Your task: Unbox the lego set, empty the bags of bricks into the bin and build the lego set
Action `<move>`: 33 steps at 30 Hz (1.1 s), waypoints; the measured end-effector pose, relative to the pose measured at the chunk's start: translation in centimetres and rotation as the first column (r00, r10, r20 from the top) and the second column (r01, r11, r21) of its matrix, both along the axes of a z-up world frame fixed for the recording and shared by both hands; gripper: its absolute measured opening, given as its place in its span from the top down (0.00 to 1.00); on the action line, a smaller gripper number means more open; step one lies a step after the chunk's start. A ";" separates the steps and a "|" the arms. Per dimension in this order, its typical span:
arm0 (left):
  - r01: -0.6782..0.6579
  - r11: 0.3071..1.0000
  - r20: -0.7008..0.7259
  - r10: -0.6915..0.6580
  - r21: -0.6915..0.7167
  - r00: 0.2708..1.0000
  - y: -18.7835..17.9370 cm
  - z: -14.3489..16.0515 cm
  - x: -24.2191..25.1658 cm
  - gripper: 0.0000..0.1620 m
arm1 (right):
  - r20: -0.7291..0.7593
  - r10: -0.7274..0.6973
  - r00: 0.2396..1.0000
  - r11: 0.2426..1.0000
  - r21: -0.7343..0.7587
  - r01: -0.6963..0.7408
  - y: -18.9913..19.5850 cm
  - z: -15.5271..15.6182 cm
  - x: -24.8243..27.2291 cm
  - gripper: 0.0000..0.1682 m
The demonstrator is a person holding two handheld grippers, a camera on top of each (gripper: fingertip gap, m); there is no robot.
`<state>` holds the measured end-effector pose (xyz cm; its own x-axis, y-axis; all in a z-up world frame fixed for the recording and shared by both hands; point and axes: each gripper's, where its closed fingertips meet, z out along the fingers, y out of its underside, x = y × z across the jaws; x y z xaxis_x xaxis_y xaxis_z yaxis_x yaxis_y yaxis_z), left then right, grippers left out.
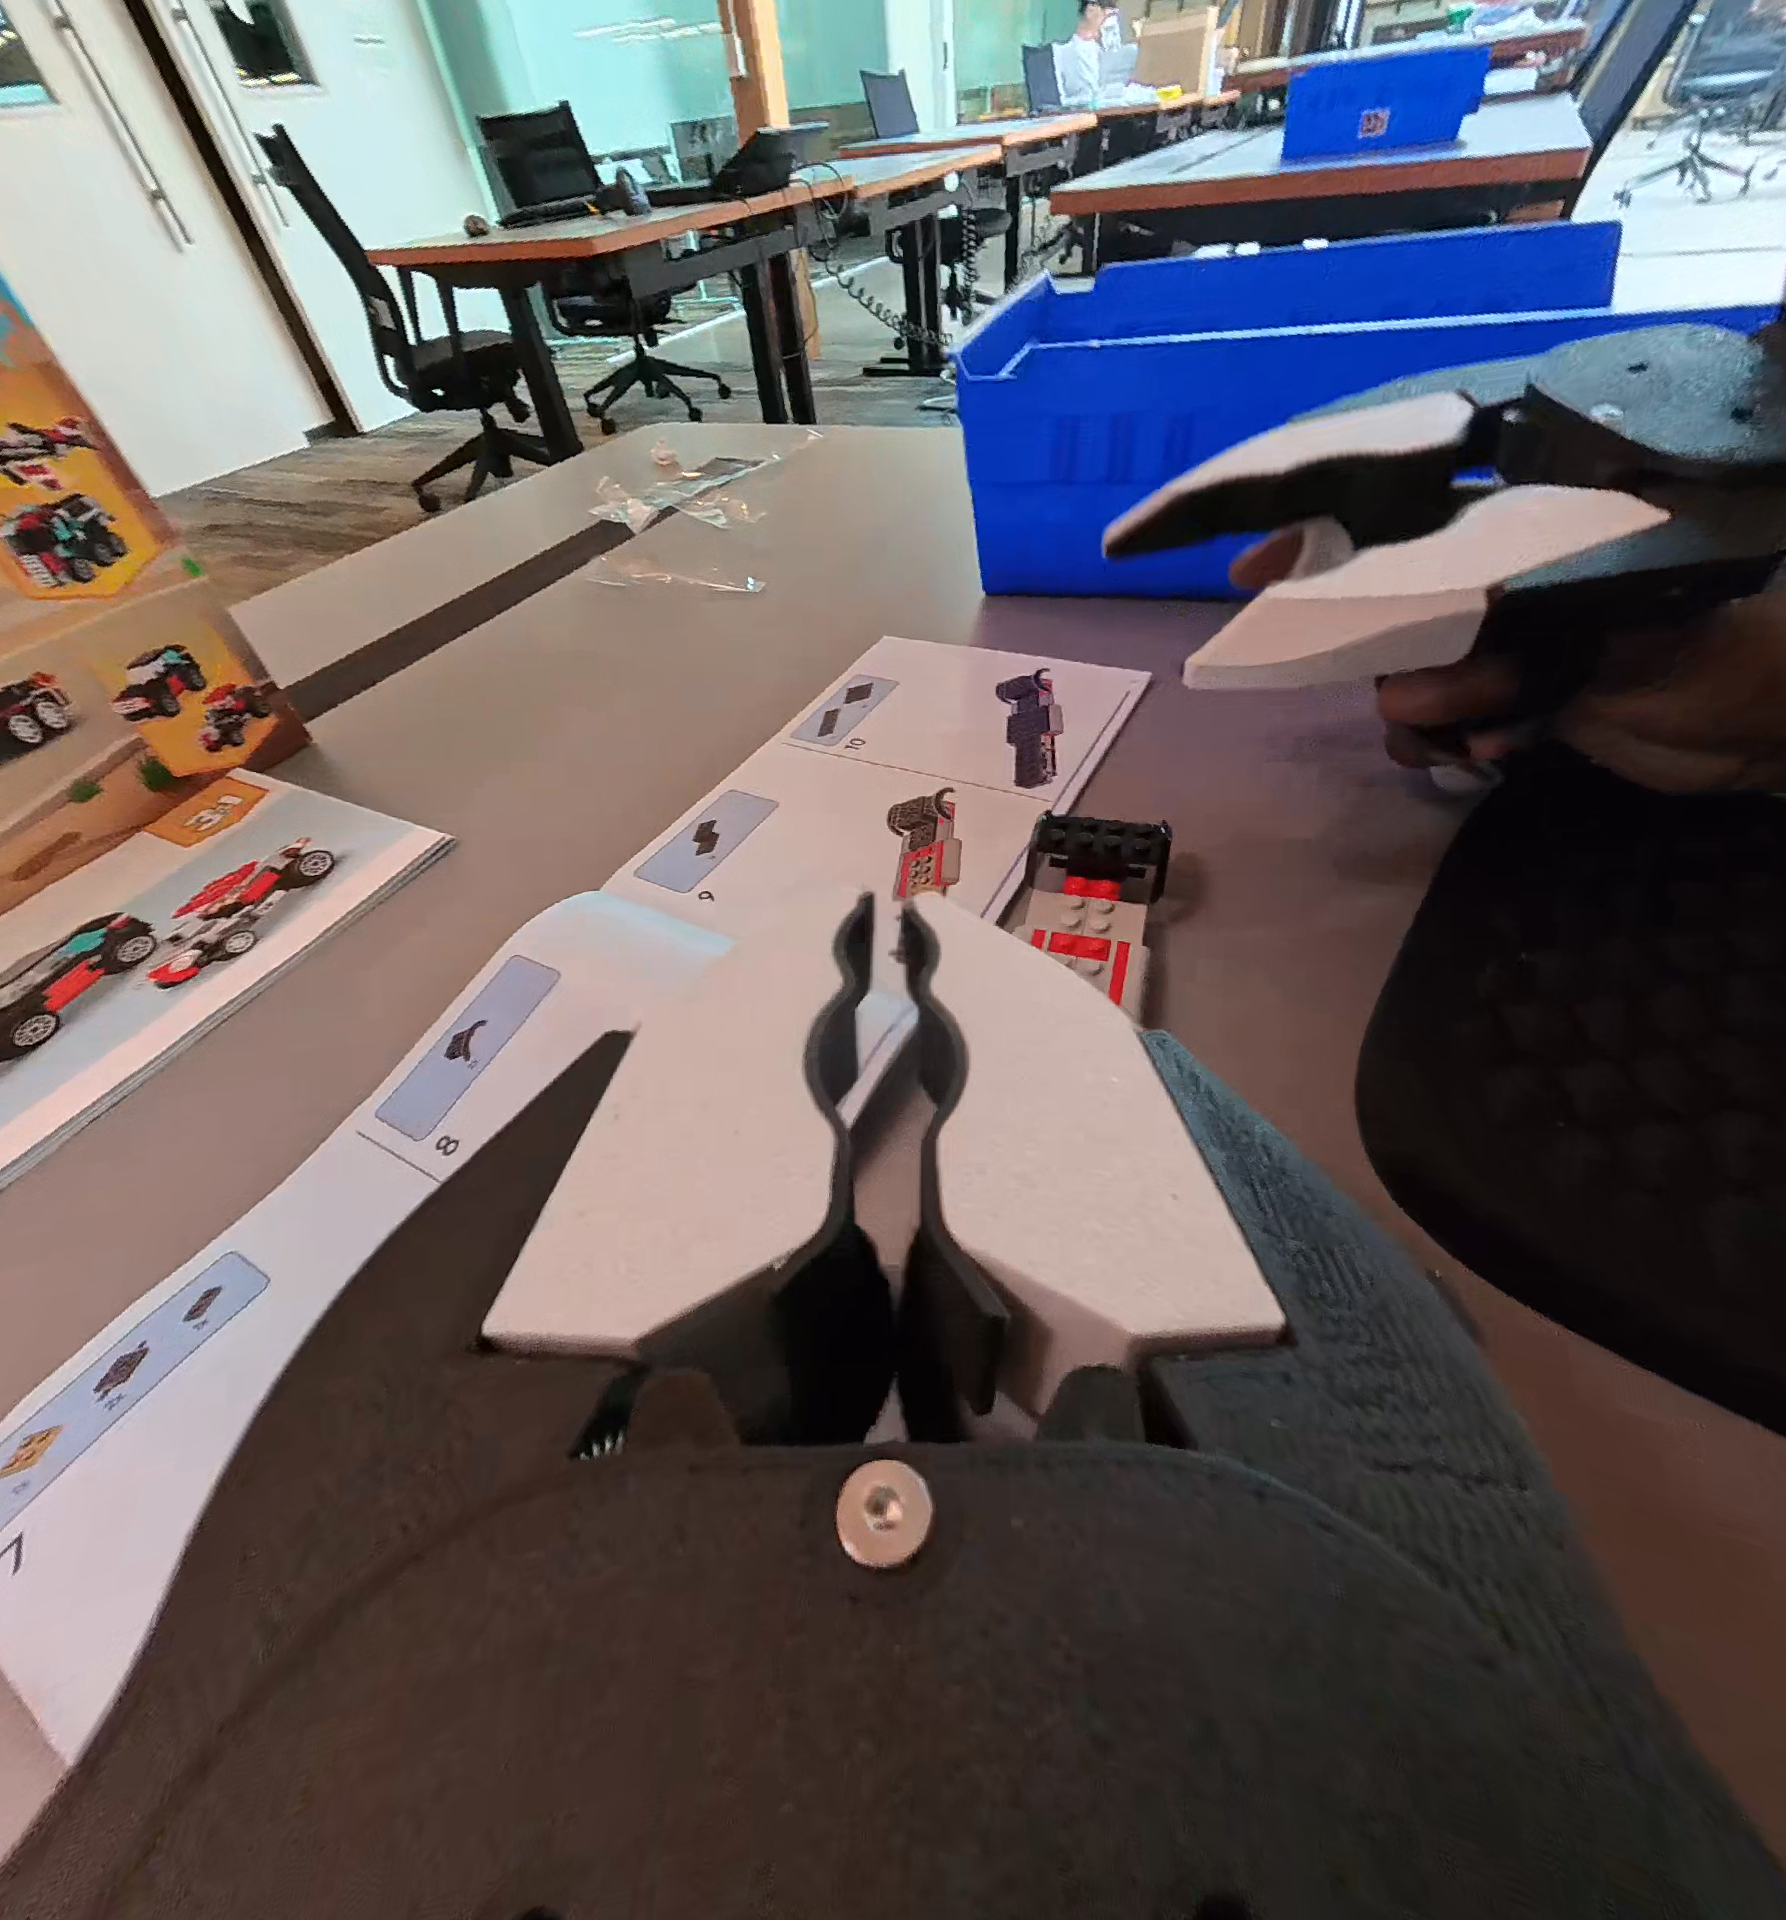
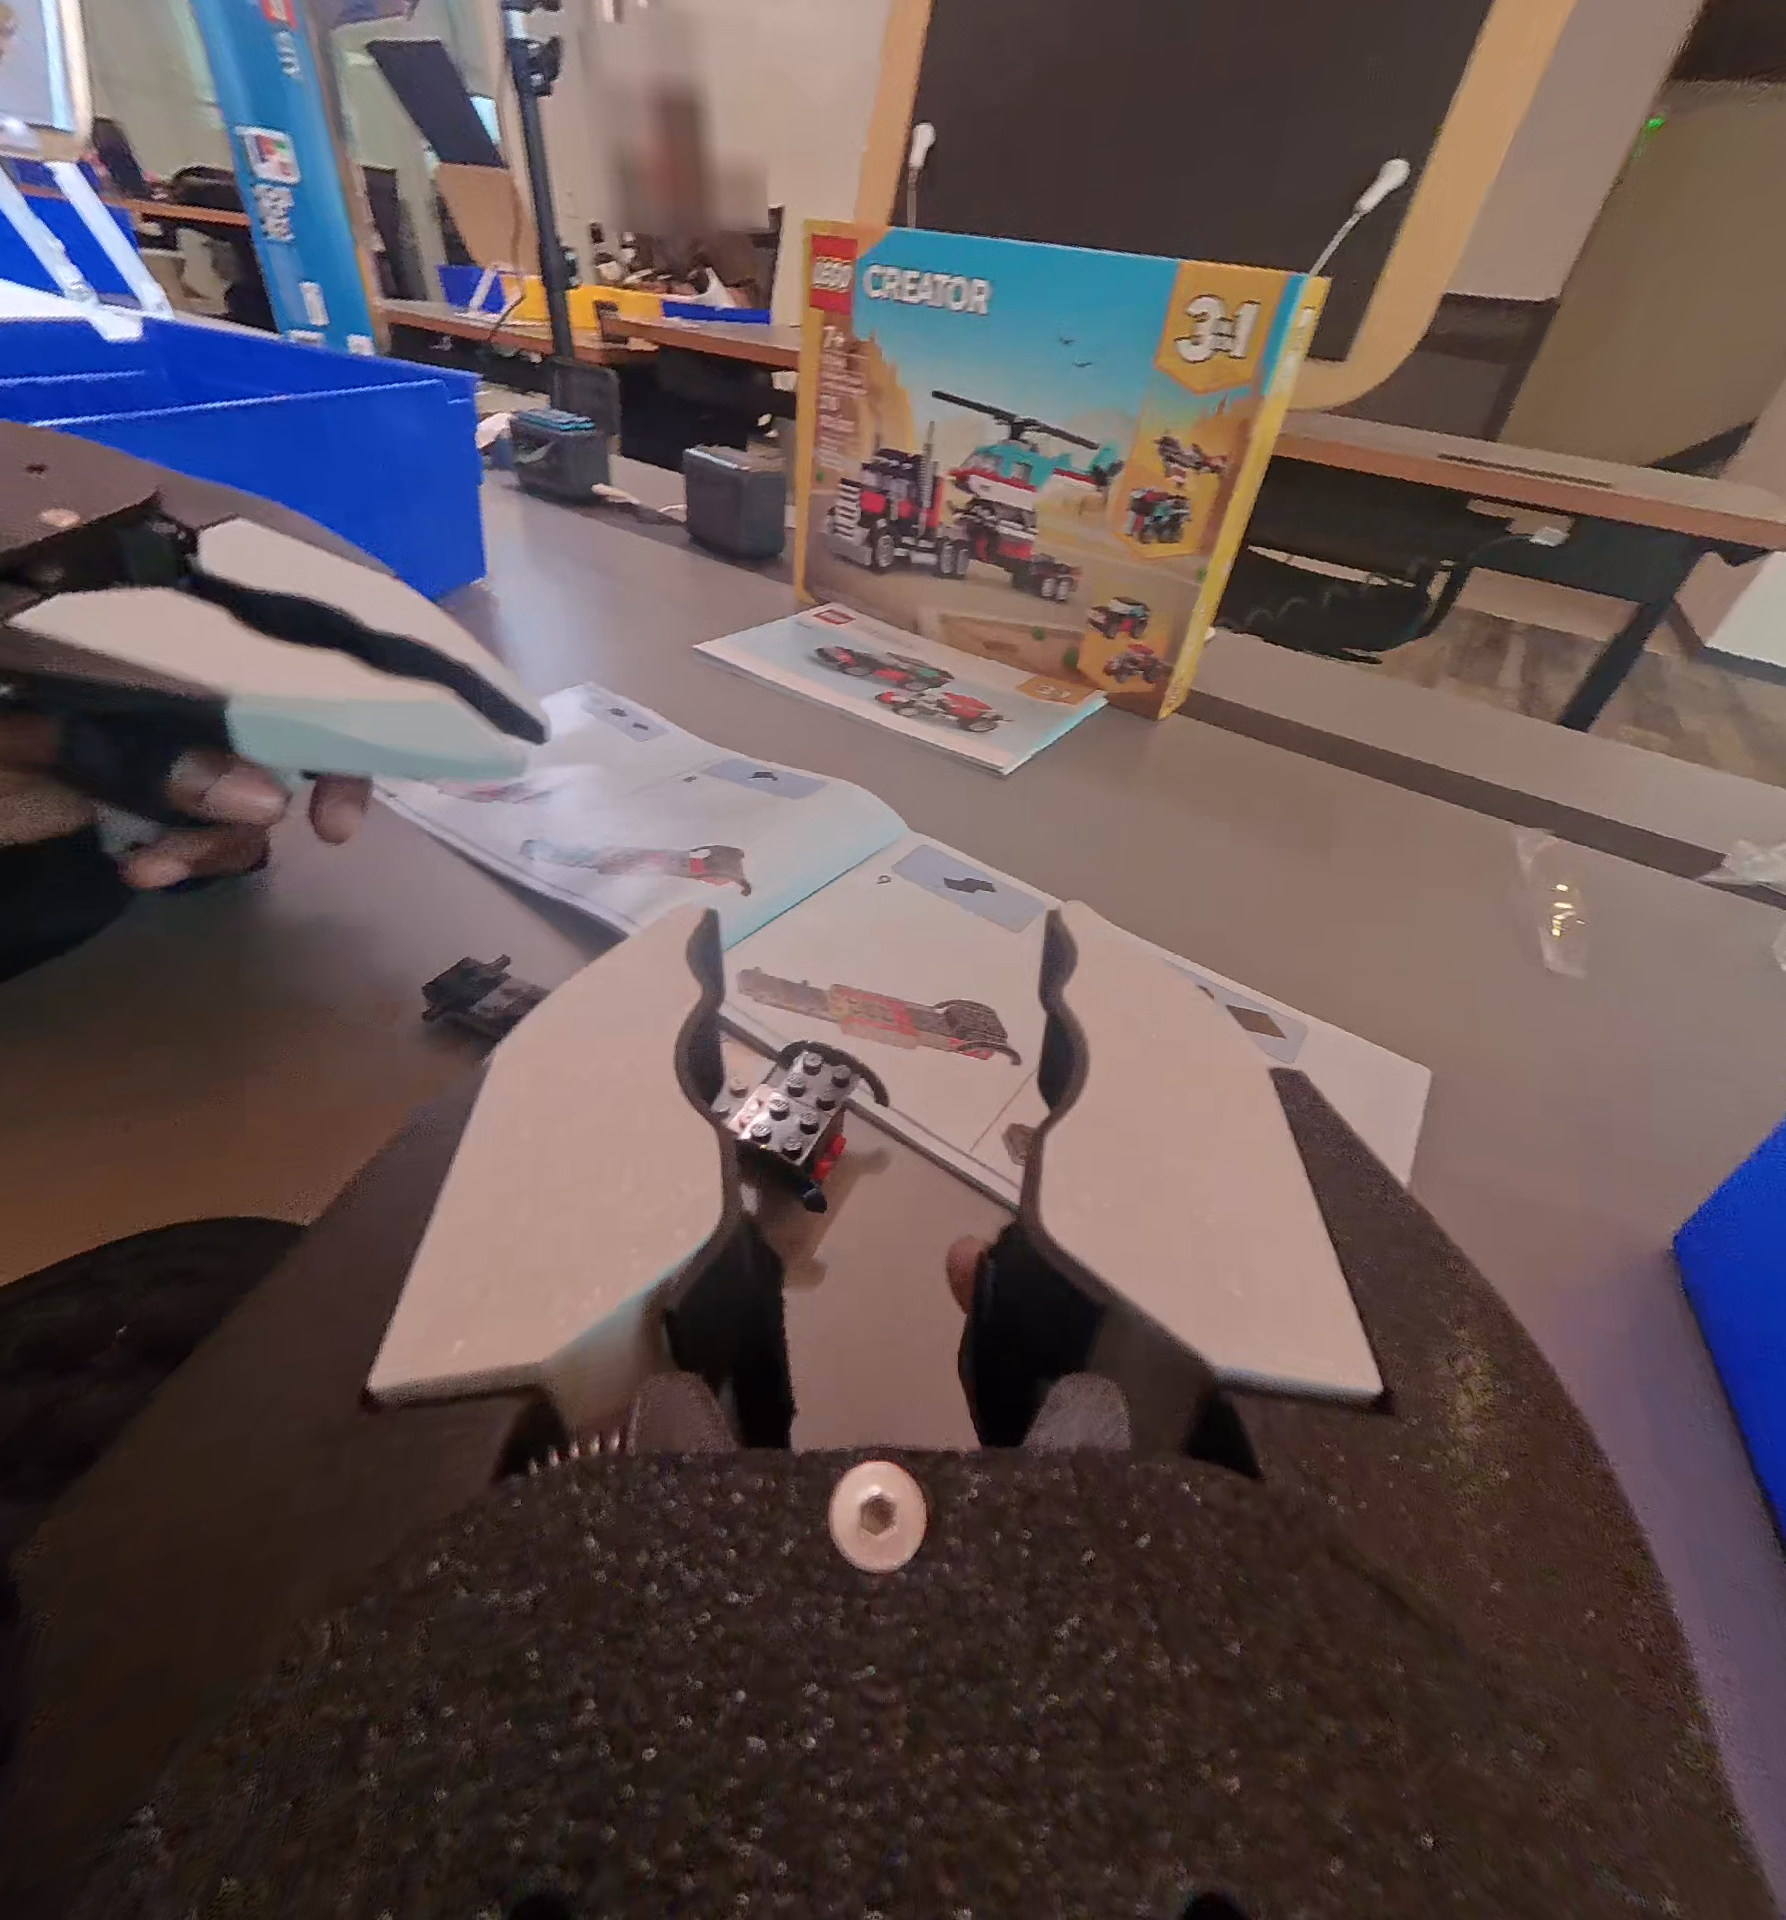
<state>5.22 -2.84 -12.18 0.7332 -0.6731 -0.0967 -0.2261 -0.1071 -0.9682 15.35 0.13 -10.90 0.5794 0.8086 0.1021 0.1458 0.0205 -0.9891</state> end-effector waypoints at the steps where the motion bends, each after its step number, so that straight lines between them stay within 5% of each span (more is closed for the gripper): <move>1: 0.011 1.000 -0.018 -0.011 -0.006 1.000 -0.1 -0.3 0.2 0.92 | -0.007 -0.019 1.000 1.000 -0.001 0.019 0.2 0.1 0.2 0.63; 3: 0.041 0.999 -0.054 -0.042 -0.010 0.998 -0.4 -0.7 0.7 0.83 | -0.010 -0.013 1.000 1.000 -0.005 0.013 0.2 0.1 0.2 0.68; 4: 0.064 0.998 -0.071 -0.064 -0.011 0.995 -0.7 -0.9 1.0 0.80 | -0.010 0.051 0.999 0.999 0.009 -0.051 -0.6 0.2 -0.2 0.94; 5: 0.083 0.996 -0.089 -0.085 -0.016 0.992 -0.9 -1.1 1.3 0.78 | -0.017 0.102 0.995 0.995 0.023 -0.102 -1.2 0.3 -0.6 0.99; 9: 0.122 0.991 -0.156 -0.130 -0.059 0.979 -1.2 -2.2 2.0 0.69 | 0.051 0.115 0.992 0.993 0.016 -0.116 -1.4 -0.4 -1.1 0.96; 11: 0.130 0.989 -0.168 -0.140 -0.073 0.976 -1.3 -2.5 2.4 0.69 | 0.073 0.084 0.994 0.996 0.028 -0.086 -1.1 -0.6 -1.1 0.87; 13: 0.146 0.987 -0.138 -0.154 -0.069 0.978 -1.5 -2.1 2.9 0.76 | 0.082 0.062 0.995 0.997 0.033 -0.065 -0.9 -0.6 -1.0 0.80; 16: 0.118 0.992 -0.102 -0.122 -0.042 0.987 -1.4 -1.5 2.8 0.86 | 0.064 0.085 0.994 0.996 0.025 -0.087 -1.0 -0.5 -1.0 0.98; 20: 0.106 0.994 -0.074 -0.105 0.003 0.992 -1.3 -0.8 2.4 1.00 | 0.007 0.061 0.998 0.998 -0.031 -0.061 -0.3 -0.3 -0.5 0.95; 27: 0.112 0.992 -0.038 -0.111 0.051 0.993 -1.8 0.0 2.4 0.83 | -0.025 -0.031 0.999 0.999 -0.039 0.030 0.8 0.0 0.2 0.73; 33: 0.123 0.991 0.113 -0.129 0.057 0.985 -2.4 1.5 2.4 0.82 | 0.078 -0.098 0.992 0.994 0.047 0.095 1.0 -0.5 0.1 0.71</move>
